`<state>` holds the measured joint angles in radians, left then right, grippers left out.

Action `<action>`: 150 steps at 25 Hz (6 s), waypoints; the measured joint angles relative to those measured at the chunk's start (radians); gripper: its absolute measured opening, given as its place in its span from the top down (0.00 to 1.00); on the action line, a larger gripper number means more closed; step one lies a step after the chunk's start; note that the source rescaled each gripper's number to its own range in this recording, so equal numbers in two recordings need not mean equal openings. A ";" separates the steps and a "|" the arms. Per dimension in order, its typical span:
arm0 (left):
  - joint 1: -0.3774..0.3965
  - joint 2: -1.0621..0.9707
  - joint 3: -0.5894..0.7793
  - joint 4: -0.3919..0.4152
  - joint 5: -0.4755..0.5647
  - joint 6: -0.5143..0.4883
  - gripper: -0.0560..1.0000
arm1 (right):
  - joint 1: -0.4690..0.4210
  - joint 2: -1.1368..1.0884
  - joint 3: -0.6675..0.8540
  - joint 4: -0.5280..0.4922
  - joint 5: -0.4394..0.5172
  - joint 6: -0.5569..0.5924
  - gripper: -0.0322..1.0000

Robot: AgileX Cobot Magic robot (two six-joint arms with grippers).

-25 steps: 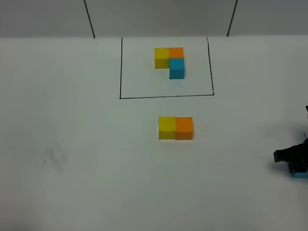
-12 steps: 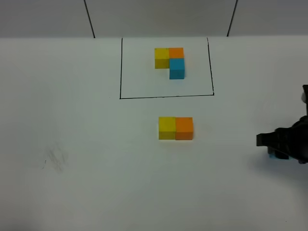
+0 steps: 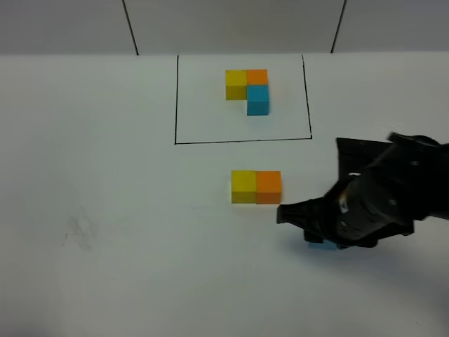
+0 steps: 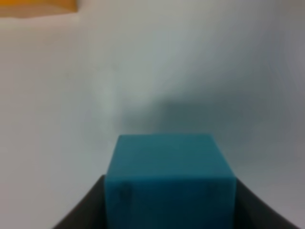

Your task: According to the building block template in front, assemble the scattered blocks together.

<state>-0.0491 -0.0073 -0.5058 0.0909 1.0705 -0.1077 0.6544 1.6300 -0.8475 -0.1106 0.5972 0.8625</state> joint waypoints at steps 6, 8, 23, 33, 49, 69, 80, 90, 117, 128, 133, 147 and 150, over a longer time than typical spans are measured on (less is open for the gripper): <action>0.000 0.000 0.000 0.000 0.000 0.000 0.30 | 0.104 0.191 -0.224 -0.049 0.103 0.132 0.72; 0.000 0.000 0.000 0.000 0.000 0.000 0.30 | 0.126 0.238 -0.275 -0.049 0.107 0.135 0.72; 0.000 0.000 0.000 0.000 0.000 0.000 0.30 | 0.136 0.405 -0.391 -0.152 0.114 0.241 0.72; 0.000 0.000 0.000 0.000 0.000 0.000 0.30 | 0.135 0.405 -0.391 -0.234 0.111 0.309 0.72; 0.000 0.000 0.000 0.000 0.000 0.000 0.30 | 0.118 0.427 -0.393 -0.236 0.079 0.294 0.72; 0.000 0.000 0.000 0.000 0.000 0.000 0.30 | 0.117 0.453 -0.402 -0.242 0.061 0.262 0.72; 0.000 0.000 0.000 0.000 0.000 0.000 0.30 | 0.117 0.466 -0.440 -0.233 0.090 0.253 0.54; 0.000 0.000 0.000 0.000 0.000 0.000 0.30 | 0.117 0.297 -0.441 -0.291 0.246 0.076 0.01; 0.000 0.000 0.000 0.000 0.000 0.000 0.30 | -0.079 -1.131 -0.444 -0.913 0.616 -0.708 0.01; 0.000 0.000 0.000 0.000 0.000 0.000 0.30 | -0.147 -1.445 -0.305 -0.225 0.628 -0.913 0.02; 0.000 0.000 0.000 0.000 0.000 0.000 0.30 | -0.263 -1.482 -0.113 -0.043 0.565 -0.978 0.04; 0.000 0.000 0.000 0.000 0.000 0.000 0.30 | -0.501 -1.635 0.188 0.079 0.450 -0.926 0.06; 0.000 0.000 0.000 0.000 0.000 0.000 0.30 | -0.531 -1.635 0.235 0.083 0.455 -0.920 0.06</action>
<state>-0.0491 -0.0073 -0.5058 0.0909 1.0705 -0.1077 0.1231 -0.0045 -0.6124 -0.0277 1.0522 -0.0572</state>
